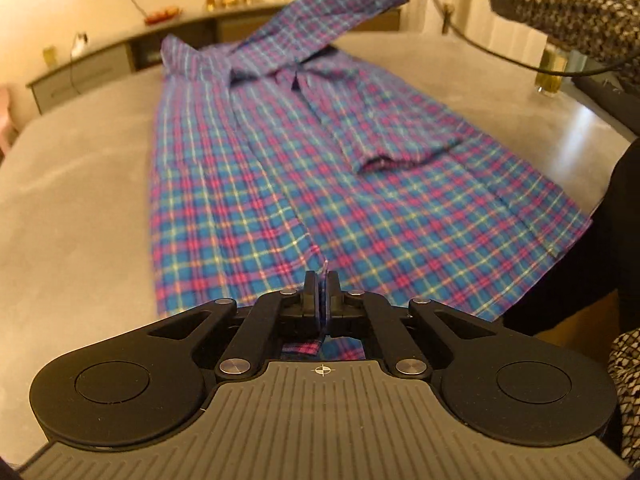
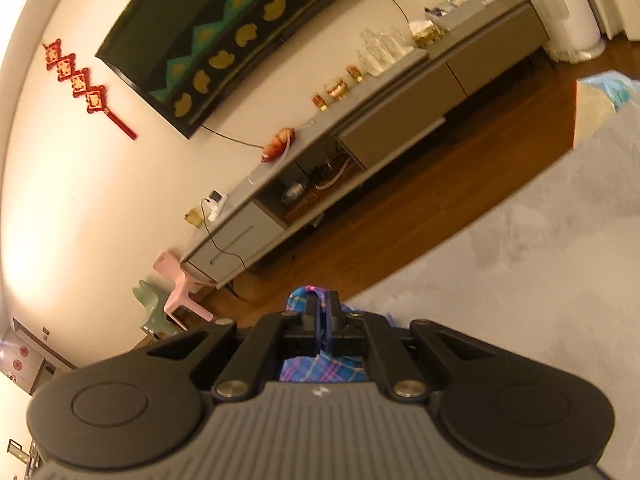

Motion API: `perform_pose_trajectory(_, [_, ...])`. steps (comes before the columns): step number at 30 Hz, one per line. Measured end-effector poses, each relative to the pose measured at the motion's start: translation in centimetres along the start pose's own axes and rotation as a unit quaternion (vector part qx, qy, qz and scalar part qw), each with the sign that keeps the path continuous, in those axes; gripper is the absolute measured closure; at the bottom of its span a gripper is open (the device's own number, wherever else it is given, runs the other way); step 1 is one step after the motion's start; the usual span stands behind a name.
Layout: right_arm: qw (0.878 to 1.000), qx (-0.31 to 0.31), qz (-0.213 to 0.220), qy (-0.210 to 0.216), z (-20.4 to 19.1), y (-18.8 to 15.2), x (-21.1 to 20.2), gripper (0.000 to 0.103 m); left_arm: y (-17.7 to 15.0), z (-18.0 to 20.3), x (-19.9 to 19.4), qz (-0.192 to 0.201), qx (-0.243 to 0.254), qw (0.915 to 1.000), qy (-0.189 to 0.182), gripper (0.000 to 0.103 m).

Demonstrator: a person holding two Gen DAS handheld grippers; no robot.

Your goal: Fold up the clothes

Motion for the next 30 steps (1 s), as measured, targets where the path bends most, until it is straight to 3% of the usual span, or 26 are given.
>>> perform_pose_trajectory(1, [1.000,0.003,-0.003,0.001,0.4,-0.3,0.2,0.101,-0.1,-0.1,0.1,-0.004,-0.006,1.0000,-0.007,0.098])
perform_pose_trajectory(5, [1.000,0.016,0.000,0.009,1.3,-0.6,0.3,0.101,0.2,-0.9,-2.3,0.015,-0.026,0.9981,-0.053,0.075])
perform_pose_trajectory(9, [1.000,0.021,0.012,0.012,1.4,0.1,-0.1,0.101,1.7,-3.0,-5.3,0.051,-0.061,0.9925,-0.092,0.068])
perform_pose_trajectory(11, [1.000,0.007,0.014,0.009,0.6,0.1,-0.1,0.101,3.2,-5.1,-6.3,0.069,-0.082,0.9899,-0.093,0.067])
perform_pose_trajectory(14, [0.999,-0.026,0.004,0.022,-2.1,-1.1,-0.2,0.101,7.7,-9.5,-5.2,0.088,-0.095,0.9899,-0.058,0.066])
perform_pose_trajectory(18, [0.995,-0.083,0.005,0.059,-7.3,-4.0,-1.5,0.101,16.3,-16.9,1.1,0.089,-0.111,0.9897,-0.010,0.065])
perform_pose_trajectory(22, [0.988,-0.135,0.042,0.068,-10.8,-6.4,-4.8,0.101,23.7,-23.5,10.1,0.071,-0.140,0.9861,0.053,0.067])
perform_pose_trajectory(27, [0.988,-0.136,0.071,0.016,-9.1,-5.9,-6.9,0.101,28.6,-26.3,19.8,0.068,-0.161,0.9831,0.055,0.067])
perform_pose_trajectory(30, [0.990,-0.118,0.077,-0.020,-6.2,-5.2,-6.8,0.101,30.1,-27.6,25.0,0.055,-0.172,0.9802,0.082,0.072])
Point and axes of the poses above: each gripper's, at about its wrist camera, not at the fingertips, and x roughly the way its jaws point, z to its right, y to its top, the point moved 2 cm from there along x, roughly the way its jaws point, and after that the axes turned 5 degrees about x, right-handed, at the moved point
